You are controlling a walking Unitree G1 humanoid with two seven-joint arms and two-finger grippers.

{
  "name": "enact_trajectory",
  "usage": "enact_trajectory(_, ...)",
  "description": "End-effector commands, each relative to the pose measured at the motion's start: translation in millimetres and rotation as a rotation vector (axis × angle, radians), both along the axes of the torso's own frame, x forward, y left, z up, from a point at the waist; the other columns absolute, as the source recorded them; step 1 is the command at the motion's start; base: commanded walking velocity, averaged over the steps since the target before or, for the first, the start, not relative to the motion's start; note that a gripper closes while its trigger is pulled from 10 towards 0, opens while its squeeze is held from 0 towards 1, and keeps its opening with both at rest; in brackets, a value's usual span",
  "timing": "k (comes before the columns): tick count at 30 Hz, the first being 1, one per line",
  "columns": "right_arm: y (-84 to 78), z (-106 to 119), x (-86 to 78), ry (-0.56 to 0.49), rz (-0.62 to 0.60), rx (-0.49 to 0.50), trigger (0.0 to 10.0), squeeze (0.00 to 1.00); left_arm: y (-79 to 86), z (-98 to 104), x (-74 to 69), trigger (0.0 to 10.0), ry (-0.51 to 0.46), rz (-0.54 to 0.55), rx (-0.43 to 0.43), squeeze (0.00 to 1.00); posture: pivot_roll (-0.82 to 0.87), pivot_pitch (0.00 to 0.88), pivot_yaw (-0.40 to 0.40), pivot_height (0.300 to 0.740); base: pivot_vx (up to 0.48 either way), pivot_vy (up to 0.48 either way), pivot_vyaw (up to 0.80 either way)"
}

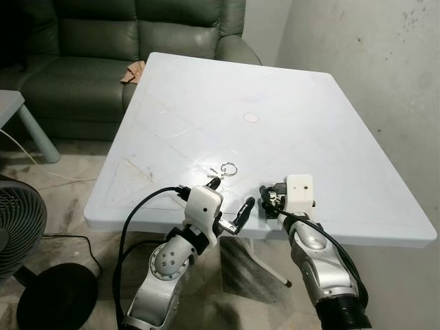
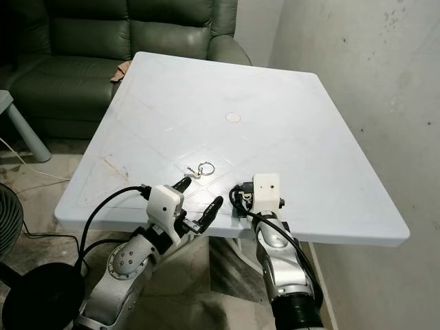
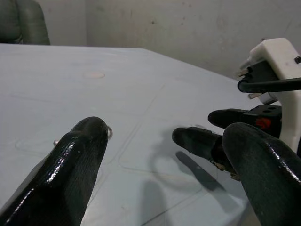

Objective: Hang keys on a hook

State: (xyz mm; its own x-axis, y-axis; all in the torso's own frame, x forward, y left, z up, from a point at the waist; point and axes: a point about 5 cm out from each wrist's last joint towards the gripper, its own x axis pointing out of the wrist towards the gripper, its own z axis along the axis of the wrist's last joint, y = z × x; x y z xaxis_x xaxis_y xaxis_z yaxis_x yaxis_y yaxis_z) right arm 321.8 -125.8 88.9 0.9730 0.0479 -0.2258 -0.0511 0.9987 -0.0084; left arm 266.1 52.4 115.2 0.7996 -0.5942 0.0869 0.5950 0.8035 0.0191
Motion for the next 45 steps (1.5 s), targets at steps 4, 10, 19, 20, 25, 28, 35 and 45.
enact_trajectory(4,0.6,-3,5.3,0.022,-0.047,0.033,10.0,0.0,-3.7,3,-3.5,10.0,-0.007,-0.008,0.006,0.0,0.03,0.136,-0.114,0.74,0.0,0.0,0.0)
enact_trajectory(10,3.9,-5,9.5,0.042,-0.08,0.047,2.7,0.0,-1.9,3,-4.2,10.0,-0.005,0.001,0.008,0.0,0.04,0.141,-0.116,0.74,0.0,0.0,0.0)
enact_trajectory(19,0.0,-6,9.9,0.036,-0.096,0.044,0.0,0.0,-1.3,4,-4.2,10.0,-0.005,0.009,0.009,0.0,0.04,0.143,-0.12,0.74,0.0,0.0,0.0)
enact_trajectory(20,-1.0,-7,10.0,0.035,-0.098,0.041,0.0,0.0,-1.3,4,-4.2,10.0,-0.005,0.01,0.009,0.0,0.04,0.143,-0.12,0.74,0.0,0.0,0.0)
enact_trajectory(25,-9.7,-9,7.0,0.033,-0.105,0.024,0.0,0.0,-0.3,4,-3.8,10.0,-0.004,0.016,0.007,0.0,0.04,0.14,-0.119,0.74,0.0,0.0,0.0)
enact_trajectory(28,-13.0,-10,5.6,0.032,-0.105,0.019,0.0,0.0,-0.3,4,-3.5,10.0,-0.005,0.016,0.007,0.0,0.04,0.14,-0.119,0.74,0.0,0.0,0.0)
enact_trajectory(35,-22.3,-12,1.9,0.028,-0.12,0.001,0.0,0.0,-1.0,5,-2.6,10.0,-0.007,0.014,0.005,0.0,0.03,0.139,-0.118,0.74,0.0,0.0,0.0)
enact_trajectory(45,-25.9,-7,-3.0,-0.029,-0.102,0.03,10.0,0.0,-2.3,5,-2.0,10.0,-0.006,0.011,0.002,0.0,0.02,0.138,-0.114,0.74,0.0,0.0,0.0)
